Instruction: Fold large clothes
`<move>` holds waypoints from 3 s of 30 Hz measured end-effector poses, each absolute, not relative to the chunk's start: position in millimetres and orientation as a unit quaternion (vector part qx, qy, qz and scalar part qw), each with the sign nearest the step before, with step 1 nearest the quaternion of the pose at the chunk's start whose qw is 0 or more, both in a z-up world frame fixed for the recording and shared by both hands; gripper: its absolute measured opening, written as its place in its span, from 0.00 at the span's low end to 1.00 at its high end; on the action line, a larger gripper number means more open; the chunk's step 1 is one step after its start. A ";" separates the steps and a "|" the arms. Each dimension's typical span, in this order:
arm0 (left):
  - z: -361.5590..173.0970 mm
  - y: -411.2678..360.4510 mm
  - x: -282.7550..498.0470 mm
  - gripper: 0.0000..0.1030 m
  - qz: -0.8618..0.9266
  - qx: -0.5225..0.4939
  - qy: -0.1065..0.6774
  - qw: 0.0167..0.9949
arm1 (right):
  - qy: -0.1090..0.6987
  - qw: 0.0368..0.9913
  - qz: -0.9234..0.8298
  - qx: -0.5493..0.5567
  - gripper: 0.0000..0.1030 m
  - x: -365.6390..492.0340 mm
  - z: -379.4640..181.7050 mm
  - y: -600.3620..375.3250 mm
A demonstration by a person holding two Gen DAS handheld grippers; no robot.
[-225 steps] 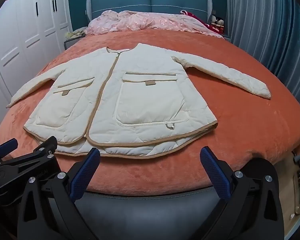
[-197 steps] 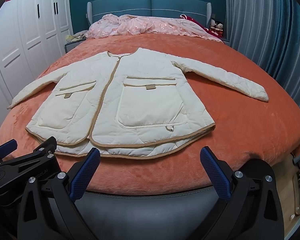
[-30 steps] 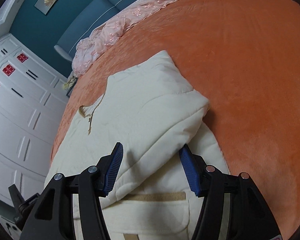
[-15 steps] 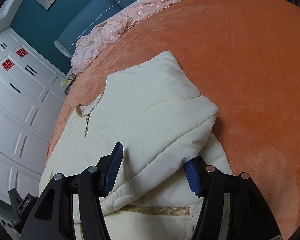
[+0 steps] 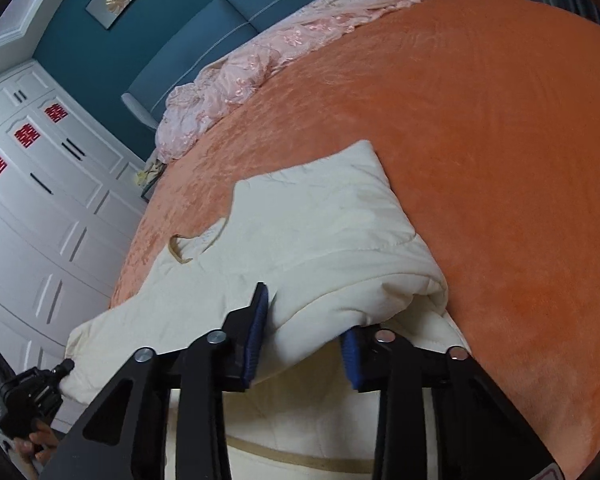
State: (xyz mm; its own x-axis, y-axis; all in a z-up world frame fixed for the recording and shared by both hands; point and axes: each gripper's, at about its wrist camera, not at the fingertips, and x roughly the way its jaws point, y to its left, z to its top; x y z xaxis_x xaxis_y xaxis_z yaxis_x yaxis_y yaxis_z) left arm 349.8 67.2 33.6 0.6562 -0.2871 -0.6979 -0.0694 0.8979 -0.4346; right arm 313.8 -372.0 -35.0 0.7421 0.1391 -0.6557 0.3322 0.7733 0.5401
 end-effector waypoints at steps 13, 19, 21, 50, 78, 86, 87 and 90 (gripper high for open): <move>-85.9 44.7 348.9 0.04 0.018 -0.077 0.455 0.887 | 0.431 0.861 -0.075 0.260 0.09 324.2 -86.0 -351.0; -89.1 42.6 341.2 0.05 0.019 -0.064 0.428 0.901 | 0.395 0.890 -0.113 0.199 0.20 280.4 -41.6 -328.0; -89.4 41.0 339.9 0.05 0.021 -0.061 0.422 0.904 | 0.376 0.904 -0.131 0.157 0.20 272.1 -23.2 -316.5; -99.3 27.6 335.7 0.07 0.038 -0.025 0.393 0.919 | 0.421 0.901 -0.051 0.097 0.15 323.1 -91.6 -224.9; -76.3 422.7 316.0 0.63 0.198 -0.421 0.367 0.805 | 0.417 0.904 -0.070 0.066 0.15 320.5 -87.6 -220.7; -7.8 355.9 385.6 0.05 0.136 -0.325 0.369 0.860 | 0.417 0.904 -0.069 0.067 0.15 320.4 -87.5 -220.6; 13.1 332.2 392.1 0.05 0.115 -0.303 0.359 0.875 | 0.416 0.904 -0.068 0.070 0.15 320.2 -87.4 -221.2; 74.0 245.9 401.1 0.05 0.032 -0.247 0.328 0.911 | 0.415 0.904 -0.065 0.079 0.15 319.2 -85.8 -223.5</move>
State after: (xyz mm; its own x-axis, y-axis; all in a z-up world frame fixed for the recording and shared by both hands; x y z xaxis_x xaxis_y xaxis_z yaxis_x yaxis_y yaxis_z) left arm 401.1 245.9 74.0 0.7826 -0.1041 -0.6138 -0.2199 0.8762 -0.4289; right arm 319.2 -223.5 -85.8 0.6466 -0.0518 -0.7611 0.1827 0.9792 0.0886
